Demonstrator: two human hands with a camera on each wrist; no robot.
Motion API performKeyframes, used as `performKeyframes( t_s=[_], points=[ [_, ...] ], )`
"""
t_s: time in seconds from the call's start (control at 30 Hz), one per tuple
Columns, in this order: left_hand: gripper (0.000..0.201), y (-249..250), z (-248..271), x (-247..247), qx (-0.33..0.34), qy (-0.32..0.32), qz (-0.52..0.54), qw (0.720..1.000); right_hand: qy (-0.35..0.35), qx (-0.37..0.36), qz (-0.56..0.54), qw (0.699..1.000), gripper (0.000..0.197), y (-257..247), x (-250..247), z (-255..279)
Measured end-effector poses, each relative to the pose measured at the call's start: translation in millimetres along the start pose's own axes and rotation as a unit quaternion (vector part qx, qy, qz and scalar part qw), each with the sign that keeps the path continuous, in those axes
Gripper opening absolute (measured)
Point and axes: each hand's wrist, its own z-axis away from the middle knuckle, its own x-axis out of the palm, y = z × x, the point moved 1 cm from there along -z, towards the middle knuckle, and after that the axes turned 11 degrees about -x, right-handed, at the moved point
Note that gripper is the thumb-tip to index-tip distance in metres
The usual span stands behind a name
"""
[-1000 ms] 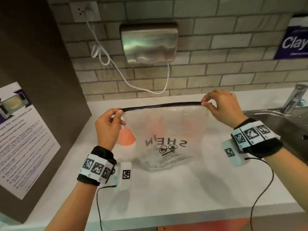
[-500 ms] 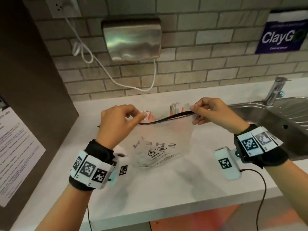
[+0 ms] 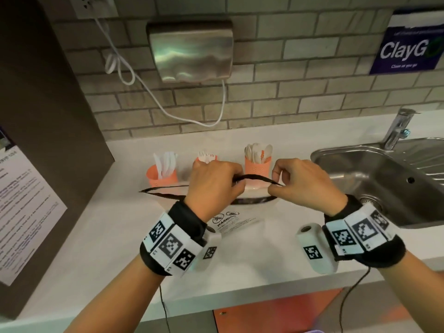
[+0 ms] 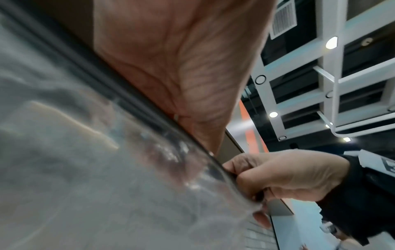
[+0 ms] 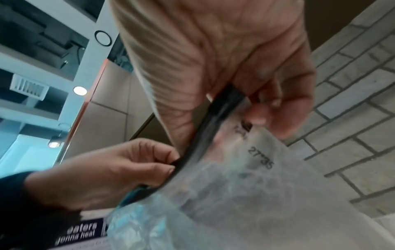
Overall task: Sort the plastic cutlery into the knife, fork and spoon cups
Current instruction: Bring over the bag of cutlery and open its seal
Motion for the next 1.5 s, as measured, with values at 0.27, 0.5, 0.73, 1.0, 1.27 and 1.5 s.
performKeyframes(
  t_s=[0.27, 0.5, 0.73, 1.0, 1.27, 1.5],
  points=[
    [0.039, -34, 21, 17, -0.147, -0.010, -0.139, 0.979, 0.137, -0.050, -0.020, 0.989, 0.026, 14, 21, 20],
    [0.015, -89, 50, 49, -0.215, -0.135, 0.024, 0.967, 0.187, 0.120, -0.541, 0.811, 0.039, 16, 54, 39],
    [0.032, -109, 61, 101, -0.373, -0.129, 0.671, 0.627, 0.070, 0.235, -0.759, 0.604, 0.034, 15, 76, 42],
    [0.030, -91, 21, 87, -0.374, -0.180, 0.791, 0.449, -0.270, 0.027, -0.433, 0.860, 0.014, 13, 100, 55],
    [0.020, -115, 49, 104, -0.191, -0.446, 0.416, 0.770, -0.052, 0.212, -0.834, 0.506, 0.053, 65, 107, 15],
    [0.033, -127, 30, 118, -0.352, -0.310, 0.753, 0.462, -0.130, 0.202, -0.682, 0.690, 0.058, 63, 138, 18]
  ],
)
